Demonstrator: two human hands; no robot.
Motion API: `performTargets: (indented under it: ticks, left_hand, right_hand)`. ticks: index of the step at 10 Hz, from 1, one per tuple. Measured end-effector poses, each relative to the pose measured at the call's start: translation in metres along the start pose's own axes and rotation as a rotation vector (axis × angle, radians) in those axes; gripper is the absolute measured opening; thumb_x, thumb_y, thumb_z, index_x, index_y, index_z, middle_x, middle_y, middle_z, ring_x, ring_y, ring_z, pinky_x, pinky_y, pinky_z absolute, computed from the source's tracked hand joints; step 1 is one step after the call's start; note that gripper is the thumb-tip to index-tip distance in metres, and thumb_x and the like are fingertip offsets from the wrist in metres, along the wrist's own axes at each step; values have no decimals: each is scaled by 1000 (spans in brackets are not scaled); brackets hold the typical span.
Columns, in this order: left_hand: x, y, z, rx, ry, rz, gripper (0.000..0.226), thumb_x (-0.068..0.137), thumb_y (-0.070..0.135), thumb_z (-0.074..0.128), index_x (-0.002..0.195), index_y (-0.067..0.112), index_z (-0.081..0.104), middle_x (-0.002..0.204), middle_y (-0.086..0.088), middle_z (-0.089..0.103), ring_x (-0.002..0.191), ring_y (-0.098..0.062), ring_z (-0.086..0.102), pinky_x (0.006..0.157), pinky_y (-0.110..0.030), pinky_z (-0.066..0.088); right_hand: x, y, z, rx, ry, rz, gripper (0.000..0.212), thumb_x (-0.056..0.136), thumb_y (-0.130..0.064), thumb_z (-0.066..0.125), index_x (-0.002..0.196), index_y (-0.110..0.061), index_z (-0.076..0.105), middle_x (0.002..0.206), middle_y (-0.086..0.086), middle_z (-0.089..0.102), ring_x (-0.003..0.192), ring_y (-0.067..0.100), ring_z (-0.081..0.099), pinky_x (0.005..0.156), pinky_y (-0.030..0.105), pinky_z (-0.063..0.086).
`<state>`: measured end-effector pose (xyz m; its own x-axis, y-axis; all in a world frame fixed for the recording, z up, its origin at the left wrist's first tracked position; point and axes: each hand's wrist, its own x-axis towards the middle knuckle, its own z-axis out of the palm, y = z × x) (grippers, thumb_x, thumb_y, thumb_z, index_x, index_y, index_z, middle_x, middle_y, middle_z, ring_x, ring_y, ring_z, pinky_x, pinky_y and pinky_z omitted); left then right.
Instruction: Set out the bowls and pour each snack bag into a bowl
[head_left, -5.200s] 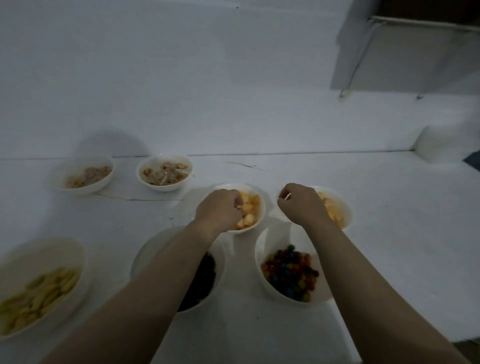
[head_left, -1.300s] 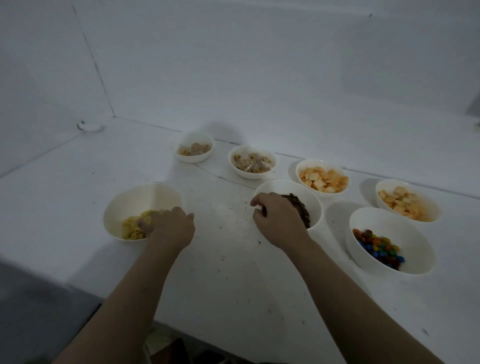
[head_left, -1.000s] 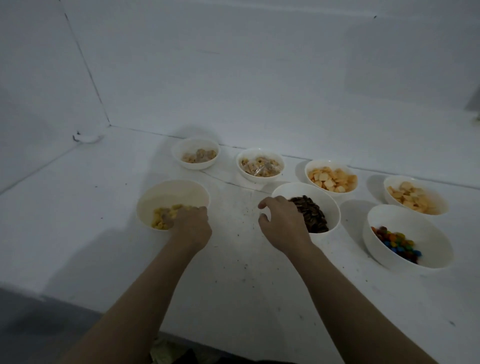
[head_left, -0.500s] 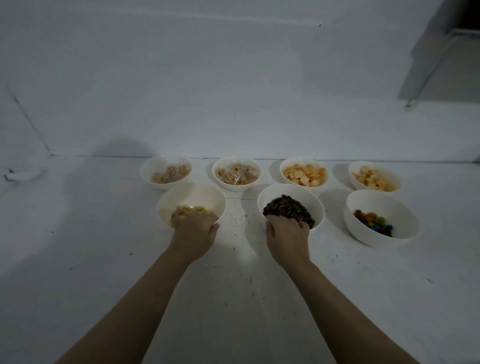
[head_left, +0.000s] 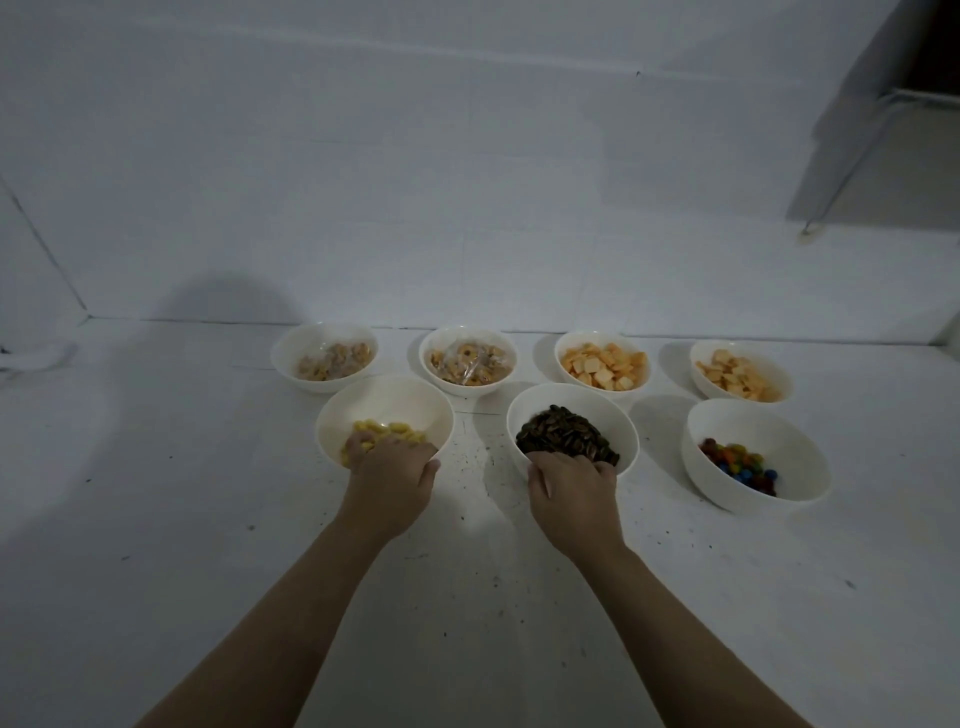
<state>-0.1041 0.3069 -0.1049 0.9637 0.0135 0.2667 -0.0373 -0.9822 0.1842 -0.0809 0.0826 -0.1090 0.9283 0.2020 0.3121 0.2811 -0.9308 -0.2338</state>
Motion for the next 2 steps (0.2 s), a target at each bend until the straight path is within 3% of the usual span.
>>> performTargets:
  ticks: [1,2]
  left_hand:
    - [-5,3,-13,-63,149,40,41,82,43,43,107,25,68,107,6,66,105,-20,57,88,-41,26]
    - [-42,-2,-27,-177,353,81,31,79,36,49,106,28,62,111,5,61,107,-15,51,84,-36,27]
  right_hand:
    - [-4,-3,-6,4,106,-53,35,92,-31,41,118,-29,66,108,-9,68,98,20,60,94,41,33]
    - [-34,-4,-18,169,196,-196,28,87,-27,46,108,-33,64,105,-15,62,96,12,57,91,31,33]
